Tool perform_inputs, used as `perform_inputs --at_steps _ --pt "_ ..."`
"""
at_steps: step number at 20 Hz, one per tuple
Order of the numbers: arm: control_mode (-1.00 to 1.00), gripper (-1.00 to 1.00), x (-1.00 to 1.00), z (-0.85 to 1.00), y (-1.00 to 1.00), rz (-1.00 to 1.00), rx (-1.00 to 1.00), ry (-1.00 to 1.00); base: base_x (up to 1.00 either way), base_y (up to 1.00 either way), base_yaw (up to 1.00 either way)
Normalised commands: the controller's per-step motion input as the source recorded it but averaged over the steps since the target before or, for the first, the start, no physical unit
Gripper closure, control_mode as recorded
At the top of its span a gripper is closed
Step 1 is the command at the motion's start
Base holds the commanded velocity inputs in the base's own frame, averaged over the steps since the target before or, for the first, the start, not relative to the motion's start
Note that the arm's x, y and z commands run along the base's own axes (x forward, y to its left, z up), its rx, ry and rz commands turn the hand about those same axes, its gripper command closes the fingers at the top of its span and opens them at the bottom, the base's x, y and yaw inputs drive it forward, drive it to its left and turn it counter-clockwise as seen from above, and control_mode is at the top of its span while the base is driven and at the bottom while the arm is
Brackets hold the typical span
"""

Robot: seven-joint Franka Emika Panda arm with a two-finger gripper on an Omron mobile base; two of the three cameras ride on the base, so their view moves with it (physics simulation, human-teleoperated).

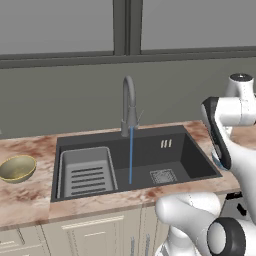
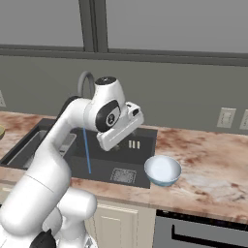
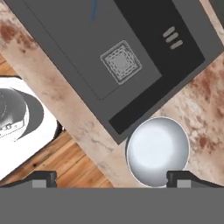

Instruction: Rinse each bowl for a few seconds and place them down in the sink or on the counter.

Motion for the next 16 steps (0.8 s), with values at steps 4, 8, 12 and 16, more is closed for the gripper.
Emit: perform_inputs --at_steps 4,8,12,16 --pt "-1.0 -1.0 -0.11 0.27 0.19 0.12 -0.04 -0.03 0.0 0.0 0.0" --pt "-1.0 -1.0 -0.02 0.17 0.35 0.06 -0.04 -0.04 0.0 0.0 0.0" --pt "-1.0 -1.0 0.0 0.1 0.37 0.04 -0.03 -0.01 0.0 0.0 0.0" --pt "-1.0 -1.0 -0.01 0.05 0.3 0.09 -0.01 0.0 0.0 0.0 0.0"
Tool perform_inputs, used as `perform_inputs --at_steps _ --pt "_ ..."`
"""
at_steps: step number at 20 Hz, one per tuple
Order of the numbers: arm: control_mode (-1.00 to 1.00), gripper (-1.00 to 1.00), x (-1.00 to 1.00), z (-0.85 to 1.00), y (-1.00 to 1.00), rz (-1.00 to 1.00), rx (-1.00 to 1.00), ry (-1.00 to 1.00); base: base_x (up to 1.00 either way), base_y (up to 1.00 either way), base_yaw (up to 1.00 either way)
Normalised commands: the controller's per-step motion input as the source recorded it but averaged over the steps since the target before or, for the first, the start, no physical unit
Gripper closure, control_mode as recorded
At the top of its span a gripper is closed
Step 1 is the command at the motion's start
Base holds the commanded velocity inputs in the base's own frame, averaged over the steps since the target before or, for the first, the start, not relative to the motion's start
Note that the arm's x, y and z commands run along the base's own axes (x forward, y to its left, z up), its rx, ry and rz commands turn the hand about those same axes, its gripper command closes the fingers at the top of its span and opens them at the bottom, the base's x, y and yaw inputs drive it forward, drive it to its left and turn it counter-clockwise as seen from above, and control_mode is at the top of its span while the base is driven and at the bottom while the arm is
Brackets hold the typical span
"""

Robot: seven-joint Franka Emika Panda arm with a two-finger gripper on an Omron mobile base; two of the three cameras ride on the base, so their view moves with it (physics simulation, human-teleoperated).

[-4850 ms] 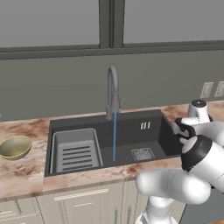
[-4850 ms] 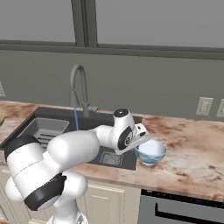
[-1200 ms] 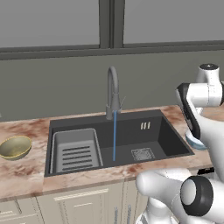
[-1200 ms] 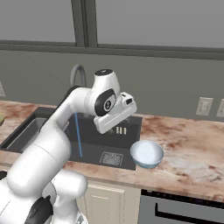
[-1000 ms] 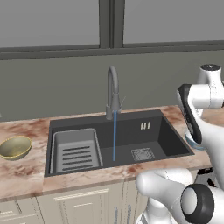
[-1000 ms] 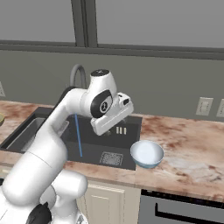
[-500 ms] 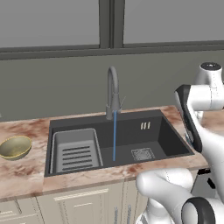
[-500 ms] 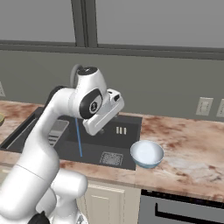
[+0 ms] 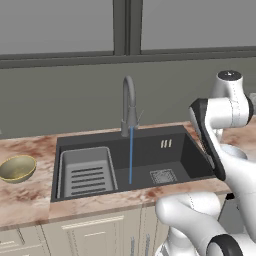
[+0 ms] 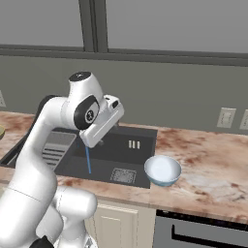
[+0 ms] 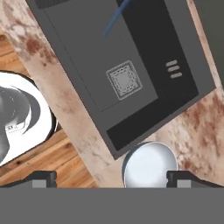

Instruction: Rinse each bowl for a few seconds and place them down in the sink or on the counter.

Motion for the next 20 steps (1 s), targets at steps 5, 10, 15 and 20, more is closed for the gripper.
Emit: perform_inputs --at_steps 5,10,15,20 --pt "-1.0 -1.0 -0.01 0.01 0.32 0.13 -0.03 0.0 0.0 0.0 0.0" --pt "-1.0 -1.0 0.0 0.03 0.34 0.13 -0.03 0.01 0.0 0.0 0.0" --pt "-1.0 -1.0 0.0 0.05 0.39 0.11 -0.04 0.0 0.0 0.0 0.0" --pt "-1.0 -1.0 -0.02 0.04 0.39 0.11 -0.04 0.0 0.0 0.0 0.0"
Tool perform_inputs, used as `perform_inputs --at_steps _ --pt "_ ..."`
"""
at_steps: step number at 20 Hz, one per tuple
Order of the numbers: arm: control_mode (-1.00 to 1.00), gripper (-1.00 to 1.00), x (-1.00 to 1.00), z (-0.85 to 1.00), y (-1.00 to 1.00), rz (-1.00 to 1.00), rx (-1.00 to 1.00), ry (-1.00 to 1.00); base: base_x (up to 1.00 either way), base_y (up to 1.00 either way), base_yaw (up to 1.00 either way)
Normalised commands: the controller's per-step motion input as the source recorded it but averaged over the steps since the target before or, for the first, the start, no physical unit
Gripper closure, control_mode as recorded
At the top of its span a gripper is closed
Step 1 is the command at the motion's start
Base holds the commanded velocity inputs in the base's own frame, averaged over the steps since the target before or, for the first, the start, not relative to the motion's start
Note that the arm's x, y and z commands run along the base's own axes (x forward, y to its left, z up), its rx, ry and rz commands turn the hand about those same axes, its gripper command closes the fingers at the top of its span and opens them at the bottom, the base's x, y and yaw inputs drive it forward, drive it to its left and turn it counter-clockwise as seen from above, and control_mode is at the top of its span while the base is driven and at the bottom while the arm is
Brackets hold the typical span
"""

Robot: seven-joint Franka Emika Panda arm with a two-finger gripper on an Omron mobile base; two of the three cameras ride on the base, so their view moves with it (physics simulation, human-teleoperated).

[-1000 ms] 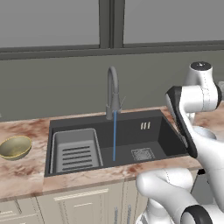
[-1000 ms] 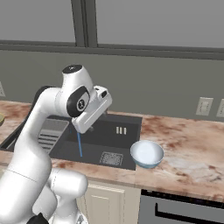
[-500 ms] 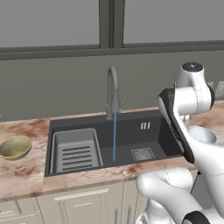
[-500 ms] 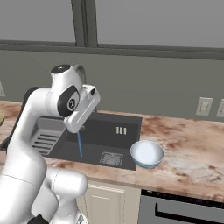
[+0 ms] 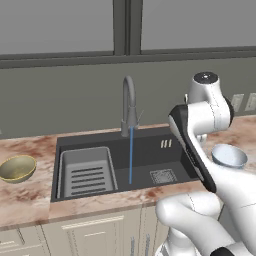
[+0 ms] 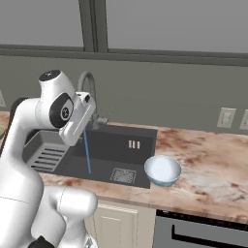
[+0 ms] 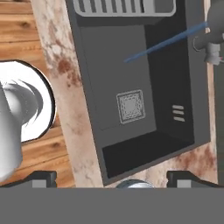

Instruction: Rinse each bowl for a few seconds and place them down in the sink or on the counter.

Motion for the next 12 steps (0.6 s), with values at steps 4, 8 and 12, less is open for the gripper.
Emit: perform_inputs --at_steps 4,8,12 --pt "-1.0 -1.0 -0.01 0.01 0.41 0.11 -0.02 0.0 0.0 0.0 0.0" --pt "-1.0 -1.0 0.0 0.0 0.42 0.11 -0.02 0.0 0.0 0.0 0.0" --pt "-1.0 -1.0 -0.02 0.0 0.41 0.12 0.0 0.0 0.0 0.0 0.0"
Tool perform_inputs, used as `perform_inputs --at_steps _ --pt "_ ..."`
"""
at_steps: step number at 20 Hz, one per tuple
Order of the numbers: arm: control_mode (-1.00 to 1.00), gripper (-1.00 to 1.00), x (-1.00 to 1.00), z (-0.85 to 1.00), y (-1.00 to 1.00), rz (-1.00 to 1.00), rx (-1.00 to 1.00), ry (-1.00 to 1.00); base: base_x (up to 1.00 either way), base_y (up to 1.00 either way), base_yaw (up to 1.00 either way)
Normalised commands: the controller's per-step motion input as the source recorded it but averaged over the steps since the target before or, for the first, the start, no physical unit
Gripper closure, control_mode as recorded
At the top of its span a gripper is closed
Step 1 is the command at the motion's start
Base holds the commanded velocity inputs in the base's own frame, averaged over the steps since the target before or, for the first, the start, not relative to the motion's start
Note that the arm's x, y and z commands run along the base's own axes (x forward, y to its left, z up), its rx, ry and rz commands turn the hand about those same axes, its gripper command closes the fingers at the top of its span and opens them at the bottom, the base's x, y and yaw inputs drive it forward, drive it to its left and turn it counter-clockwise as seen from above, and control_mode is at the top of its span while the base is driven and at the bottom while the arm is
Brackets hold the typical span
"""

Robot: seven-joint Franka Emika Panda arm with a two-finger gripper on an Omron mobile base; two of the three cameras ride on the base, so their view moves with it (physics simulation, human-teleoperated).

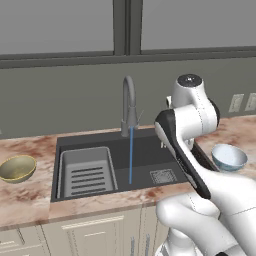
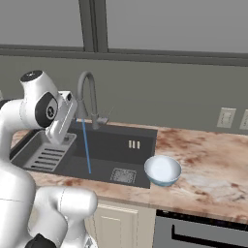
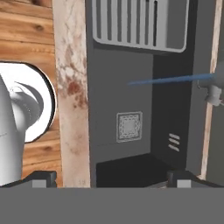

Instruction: Rinse each bowl for a few seconds and place them down in the sink or on the counter.

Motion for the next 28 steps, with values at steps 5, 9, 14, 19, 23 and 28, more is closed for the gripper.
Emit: perform_inputs --at_steps 5,9,14,19,23,28 --pt "-1.0 -1.0 -0.02 0.0 0.42 0.12 0.0 0.0 0.0 0.0 0.0" --pt "-1.0 -1.0 -0.01 0.0 0.43 0.12 0.0 0.0 0.0 0.0 0.0" --pt "-1.0 -1.0 -0.01 0.0 0.42 0.13 0.0 0.0 0.0 0.0 0.0" --pt "-1.0 -1.0 0.0 0.0 0.4 0.13 0.0 0.01 0.0 0.0 0.0" --pt "-1.0 -1.0 0.0 0.0 0.38 0.12 0.01 0.03 0.0 0.0 0.0" --pt "-1.0 -1.0 0.02 0.0 0.34 0.13 0.05 0.03 0.0 0.0 0.0"
